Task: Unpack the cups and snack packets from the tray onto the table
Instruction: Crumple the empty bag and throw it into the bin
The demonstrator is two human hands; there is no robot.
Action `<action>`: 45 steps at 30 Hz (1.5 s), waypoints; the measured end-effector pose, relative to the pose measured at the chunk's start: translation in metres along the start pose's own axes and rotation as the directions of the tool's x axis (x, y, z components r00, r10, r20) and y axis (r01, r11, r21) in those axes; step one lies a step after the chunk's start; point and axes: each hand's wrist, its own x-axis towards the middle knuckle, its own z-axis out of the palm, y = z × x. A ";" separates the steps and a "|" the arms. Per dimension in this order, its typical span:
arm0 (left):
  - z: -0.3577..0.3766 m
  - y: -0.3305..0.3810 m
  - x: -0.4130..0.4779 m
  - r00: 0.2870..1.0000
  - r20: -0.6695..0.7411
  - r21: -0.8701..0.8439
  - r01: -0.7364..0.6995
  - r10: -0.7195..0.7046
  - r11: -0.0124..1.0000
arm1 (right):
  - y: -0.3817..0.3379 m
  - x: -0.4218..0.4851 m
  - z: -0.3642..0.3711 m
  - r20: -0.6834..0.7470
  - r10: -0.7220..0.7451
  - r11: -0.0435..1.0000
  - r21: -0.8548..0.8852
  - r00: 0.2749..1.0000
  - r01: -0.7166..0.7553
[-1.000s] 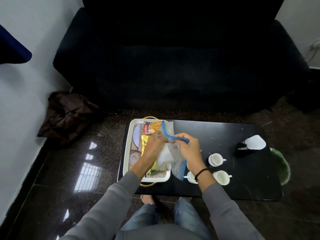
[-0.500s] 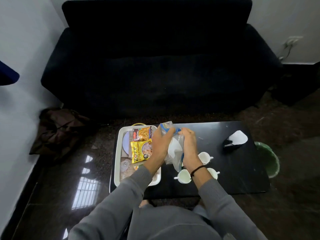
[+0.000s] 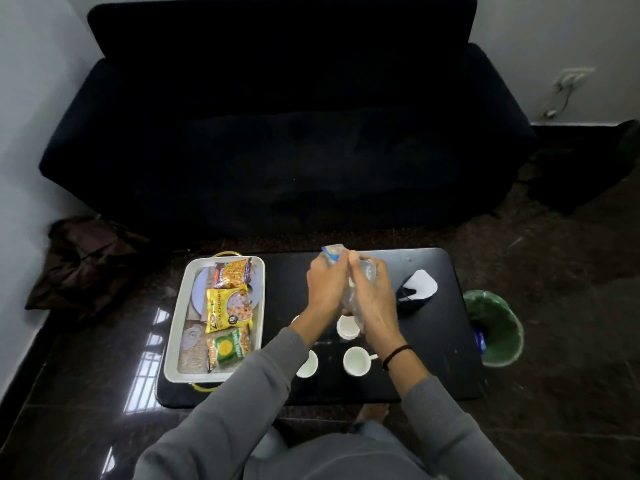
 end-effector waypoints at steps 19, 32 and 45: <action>0.189 -0.037 -0.024 0.783 0.530 0.132 0.303 -0.325 0.944 | 0.096 0.081 -0.178 -0.088 0.293 0.837 0.505 0.952 -0.211; 0.321 -0.119 -0.015 0.669 0.621 0.454 0.117 -0.408 0.883 | 0.214 0.186 -0.314 -0.242 0.567 0.638 0.734 0.787 -0.234; 0.393 -0.179 0.029 0.672 0.573 0.546 0.115 -0.470 0.830 | 0.293 0.265 -0.365 -0.151 0.711 0.468 0.830 0.687 -0.303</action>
